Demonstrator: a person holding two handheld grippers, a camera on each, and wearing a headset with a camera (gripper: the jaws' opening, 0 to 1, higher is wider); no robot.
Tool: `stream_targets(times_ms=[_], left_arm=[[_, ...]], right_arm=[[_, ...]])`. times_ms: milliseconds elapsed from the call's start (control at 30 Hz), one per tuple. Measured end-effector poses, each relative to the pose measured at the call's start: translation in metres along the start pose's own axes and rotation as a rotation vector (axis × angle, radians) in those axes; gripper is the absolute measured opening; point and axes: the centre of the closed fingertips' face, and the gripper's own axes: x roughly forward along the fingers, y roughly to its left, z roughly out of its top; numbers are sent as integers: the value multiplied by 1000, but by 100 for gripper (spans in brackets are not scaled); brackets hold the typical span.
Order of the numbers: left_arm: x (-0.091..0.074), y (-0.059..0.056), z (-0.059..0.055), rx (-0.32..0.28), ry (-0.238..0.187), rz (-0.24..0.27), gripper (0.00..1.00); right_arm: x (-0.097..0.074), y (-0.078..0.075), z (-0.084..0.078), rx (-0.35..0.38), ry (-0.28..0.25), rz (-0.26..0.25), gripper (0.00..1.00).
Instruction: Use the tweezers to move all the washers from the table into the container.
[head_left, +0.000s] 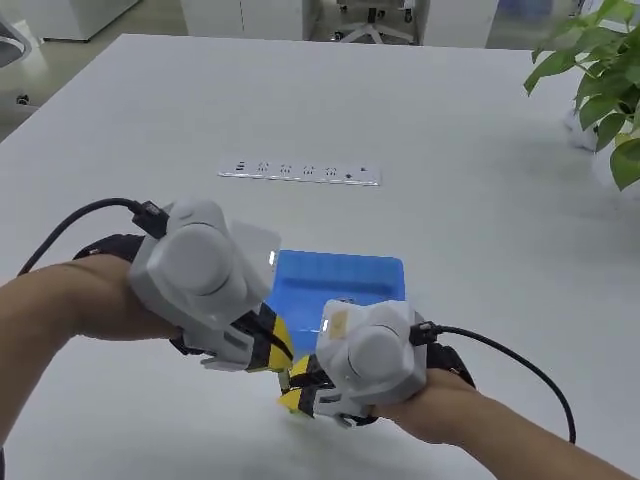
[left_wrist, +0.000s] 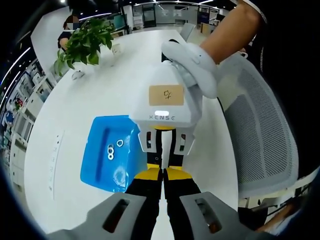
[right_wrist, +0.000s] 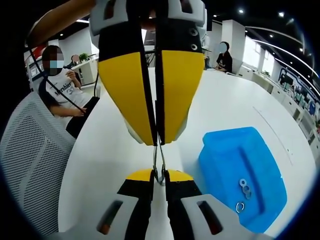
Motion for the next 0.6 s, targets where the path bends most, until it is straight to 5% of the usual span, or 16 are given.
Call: stream_targets(times_ms=[600], left_arm=[[-17,-3,10,19,7,7,5]], right_arm=[[-11,3,14,-26,-7,9,10]])
